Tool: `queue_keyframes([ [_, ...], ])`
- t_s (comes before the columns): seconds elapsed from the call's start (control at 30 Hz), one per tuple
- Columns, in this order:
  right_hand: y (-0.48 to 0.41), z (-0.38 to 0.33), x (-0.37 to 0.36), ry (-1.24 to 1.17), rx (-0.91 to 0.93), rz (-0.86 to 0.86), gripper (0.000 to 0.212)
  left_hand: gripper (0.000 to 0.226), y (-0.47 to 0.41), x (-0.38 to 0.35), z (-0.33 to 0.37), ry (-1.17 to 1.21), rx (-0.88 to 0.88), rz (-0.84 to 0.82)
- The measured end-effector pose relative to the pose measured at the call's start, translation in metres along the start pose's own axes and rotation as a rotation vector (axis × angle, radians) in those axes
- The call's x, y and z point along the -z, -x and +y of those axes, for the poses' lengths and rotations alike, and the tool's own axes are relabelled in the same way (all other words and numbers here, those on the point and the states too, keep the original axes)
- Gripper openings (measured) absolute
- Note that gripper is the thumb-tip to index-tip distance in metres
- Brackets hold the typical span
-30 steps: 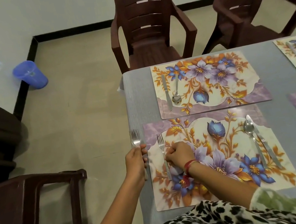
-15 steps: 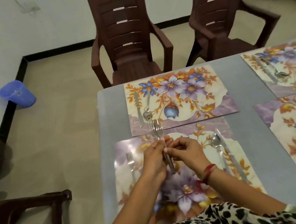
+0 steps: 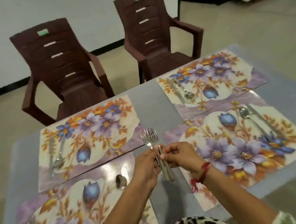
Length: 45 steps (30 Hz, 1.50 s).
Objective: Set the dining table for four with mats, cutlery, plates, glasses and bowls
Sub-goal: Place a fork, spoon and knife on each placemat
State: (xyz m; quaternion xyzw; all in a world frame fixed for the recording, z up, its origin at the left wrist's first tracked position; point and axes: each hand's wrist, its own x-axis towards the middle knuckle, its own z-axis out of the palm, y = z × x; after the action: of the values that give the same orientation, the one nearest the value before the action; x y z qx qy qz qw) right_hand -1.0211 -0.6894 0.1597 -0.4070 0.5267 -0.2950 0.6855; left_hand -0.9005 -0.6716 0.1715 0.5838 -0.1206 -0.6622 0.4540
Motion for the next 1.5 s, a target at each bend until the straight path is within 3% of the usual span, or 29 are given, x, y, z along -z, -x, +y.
queue_keyframes([
  [0.2, -0.006, 0.026, 0.060, -0.155, -0.095, 0.209, 0.012, 0.017, -0.015, -0.024, -0.009, 0.020, 0.023, 0.106],
  [0.77, -0.029, 0.050, 0.077, 0.624, -0.203, 0.375, 0.031, 0.017, -0.040, 0.000, -0.024, 0.157, 0.117, 0.132],
  [0.83, -0.028, 0.049, 0.085, 0.578, -0.181, 0.369, 0.034, 0.017, -0.041, -0.009, -0.024, 0.161, 0.117, 0.148],
  [1.0, -0.020, 0.024, 0.120, 0.151, 0.021, 0.368, 0.029, 0.018, -0.038, -0.057, -0.026, 0.240, 0.076, 0.142],
  [1.13, -0.014, -0.005, 0.154, -0.039, 0.119, 0.187, 0.022, 0.019, -0.034, -0.134, -0.043, 0.312, 0.025, 0.118],
  [1.23, -0.016, -0.018, 0.195, 0.011, 0.119, -0.006, 0.016, 0.019, -0.034, -0.196, -0.062, 0.349, -0.009, 0.114],
  [1.5, -0.008, -0.026, 0.292, 0.030, 0.053, -0.021, 0.018, 0.021, -0.040, -0.287, -0.084, 0.236, -0.003, 0.136],
])
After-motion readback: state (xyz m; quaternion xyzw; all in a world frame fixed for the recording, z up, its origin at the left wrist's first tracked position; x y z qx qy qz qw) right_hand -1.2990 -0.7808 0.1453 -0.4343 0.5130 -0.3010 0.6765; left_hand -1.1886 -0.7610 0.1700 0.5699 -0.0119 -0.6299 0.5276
